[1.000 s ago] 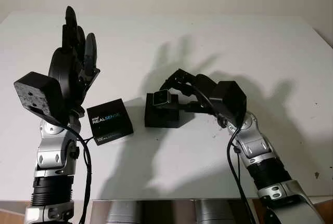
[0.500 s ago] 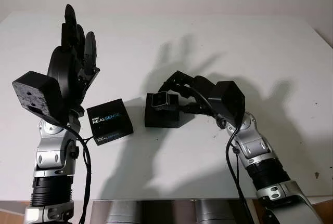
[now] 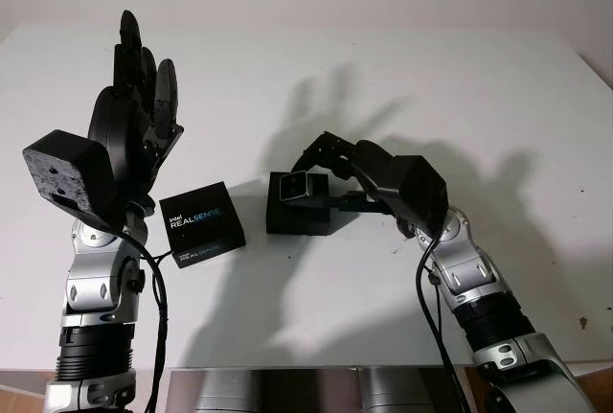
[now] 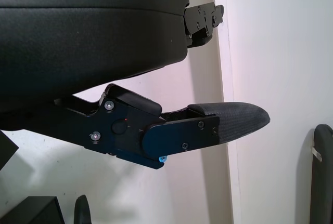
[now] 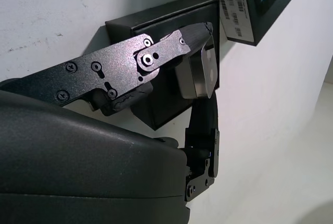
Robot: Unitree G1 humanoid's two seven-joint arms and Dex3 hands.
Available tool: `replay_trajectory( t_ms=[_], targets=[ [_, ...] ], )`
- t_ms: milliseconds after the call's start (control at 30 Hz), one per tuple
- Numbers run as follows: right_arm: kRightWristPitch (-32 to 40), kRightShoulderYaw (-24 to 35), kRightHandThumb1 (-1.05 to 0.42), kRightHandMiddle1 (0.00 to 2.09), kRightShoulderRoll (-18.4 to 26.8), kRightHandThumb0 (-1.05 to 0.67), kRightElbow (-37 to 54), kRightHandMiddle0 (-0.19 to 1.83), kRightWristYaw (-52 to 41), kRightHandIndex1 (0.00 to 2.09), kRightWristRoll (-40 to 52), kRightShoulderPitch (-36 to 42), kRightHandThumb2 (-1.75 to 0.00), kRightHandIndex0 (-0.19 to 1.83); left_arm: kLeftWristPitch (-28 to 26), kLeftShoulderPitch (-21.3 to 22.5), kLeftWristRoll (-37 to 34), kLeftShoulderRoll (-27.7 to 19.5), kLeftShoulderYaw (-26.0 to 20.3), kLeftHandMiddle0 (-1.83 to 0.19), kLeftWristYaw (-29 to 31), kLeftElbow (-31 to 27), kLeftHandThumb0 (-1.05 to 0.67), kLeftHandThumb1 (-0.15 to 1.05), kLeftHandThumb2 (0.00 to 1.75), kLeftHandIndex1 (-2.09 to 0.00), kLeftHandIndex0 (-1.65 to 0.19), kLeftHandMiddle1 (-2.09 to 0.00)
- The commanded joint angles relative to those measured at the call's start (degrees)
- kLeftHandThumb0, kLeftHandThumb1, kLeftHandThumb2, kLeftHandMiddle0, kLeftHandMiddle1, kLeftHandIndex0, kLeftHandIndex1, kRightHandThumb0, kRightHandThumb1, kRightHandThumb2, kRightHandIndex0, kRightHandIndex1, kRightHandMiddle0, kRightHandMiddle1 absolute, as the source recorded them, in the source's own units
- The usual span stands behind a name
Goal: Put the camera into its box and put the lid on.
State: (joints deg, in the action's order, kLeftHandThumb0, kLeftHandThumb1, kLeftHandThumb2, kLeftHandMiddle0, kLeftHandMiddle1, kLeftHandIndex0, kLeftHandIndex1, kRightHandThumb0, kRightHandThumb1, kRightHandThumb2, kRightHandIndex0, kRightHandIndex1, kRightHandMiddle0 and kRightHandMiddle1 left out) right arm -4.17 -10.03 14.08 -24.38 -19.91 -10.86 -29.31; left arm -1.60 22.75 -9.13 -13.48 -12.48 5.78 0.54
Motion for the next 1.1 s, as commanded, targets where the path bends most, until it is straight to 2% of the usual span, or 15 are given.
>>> replay_trajectory(
  t_ms=[0,1067],
  targets=[
    [-0.75,-0.09,-1.02,1.79,0.21,-0.47,-0.67,0.26,-0.20,0.04,0.25,0.47,-0.06,0.27,0.22,-0.61,0.44,-0.61,-0.14,0.19,0.00,-1.24,-0.74,1.05,0.58,0.00,0.19,0.00],
    [-3.22,-1.41,-1.01,1.81,-2.61,-0.47,-2.84,0.23,-0.31,0.06,1.38,2.43,-0.05,0.27,0.06,-0.59,0.34,-0.41,-0.38,0.19,0.25,-1.18,-0.74,1.05,0.57,0.00,0.19,0.00]
  ],
)
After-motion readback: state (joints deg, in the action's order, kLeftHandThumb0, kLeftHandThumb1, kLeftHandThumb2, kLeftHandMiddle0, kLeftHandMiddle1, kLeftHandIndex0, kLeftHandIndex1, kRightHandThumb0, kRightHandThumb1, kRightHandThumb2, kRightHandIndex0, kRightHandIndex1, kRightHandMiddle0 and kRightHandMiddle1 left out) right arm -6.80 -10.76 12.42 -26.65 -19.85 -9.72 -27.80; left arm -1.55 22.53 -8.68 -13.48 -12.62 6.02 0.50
